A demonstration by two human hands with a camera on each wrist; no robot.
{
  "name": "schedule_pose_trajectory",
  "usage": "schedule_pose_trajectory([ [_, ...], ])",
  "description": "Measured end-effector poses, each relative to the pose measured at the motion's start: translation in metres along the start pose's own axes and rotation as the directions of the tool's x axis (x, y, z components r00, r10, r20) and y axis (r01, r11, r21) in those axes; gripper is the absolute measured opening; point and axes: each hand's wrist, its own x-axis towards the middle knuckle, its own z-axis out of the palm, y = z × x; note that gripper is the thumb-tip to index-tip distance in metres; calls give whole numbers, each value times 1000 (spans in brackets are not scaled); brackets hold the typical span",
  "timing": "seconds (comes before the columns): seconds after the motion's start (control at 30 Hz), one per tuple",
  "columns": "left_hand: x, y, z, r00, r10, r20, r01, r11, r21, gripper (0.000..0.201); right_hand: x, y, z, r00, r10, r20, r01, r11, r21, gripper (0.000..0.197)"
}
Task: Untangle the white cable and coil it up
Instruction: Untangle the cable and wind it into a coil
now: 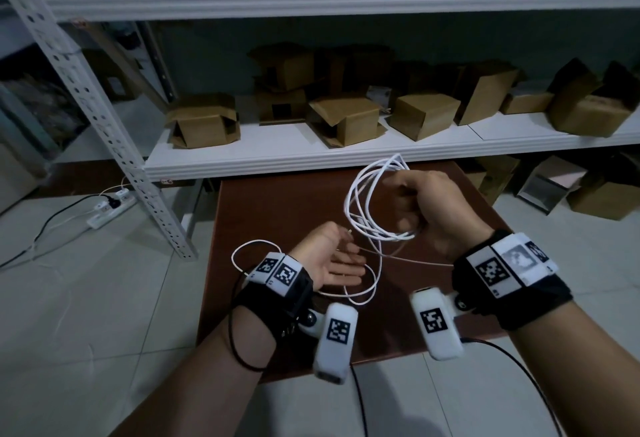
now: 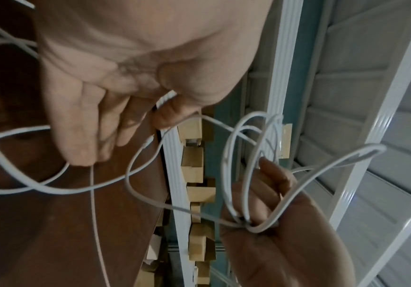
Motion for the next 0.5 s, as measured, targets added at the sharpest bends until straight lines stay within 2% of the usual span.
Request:
schedule_pose_trajectory([
  [0.1,3,-3,12,995,63,83,-56,995,-88,13,1,1,0,999,31,18,-32,998,56,40],
  [0.2,3,-2,18,989,142,31,-131,963,-236,15,2,2,0,999,37,15,-38,995,92,41],
  [0.23,3,-2,18,986,164,-23,-165,961,-222,19,3,2,-1,1000,30,1,-30,995,93,41],
  [0.33,6,-4,11,957,245,-153,-253,966,-40,23,4,2,-2,999,16,-44,-12,996,84,38],
  [0.4,4,-3,6,952,265,-154,-262,964,36,22,5,3,-3,997,23,-68,-15,994,104,37],
  [0.5,0,-1,1,975,199,-103,-196,980,40,20,7,4,-6,994,22,-111,-10,994,112,36],
])
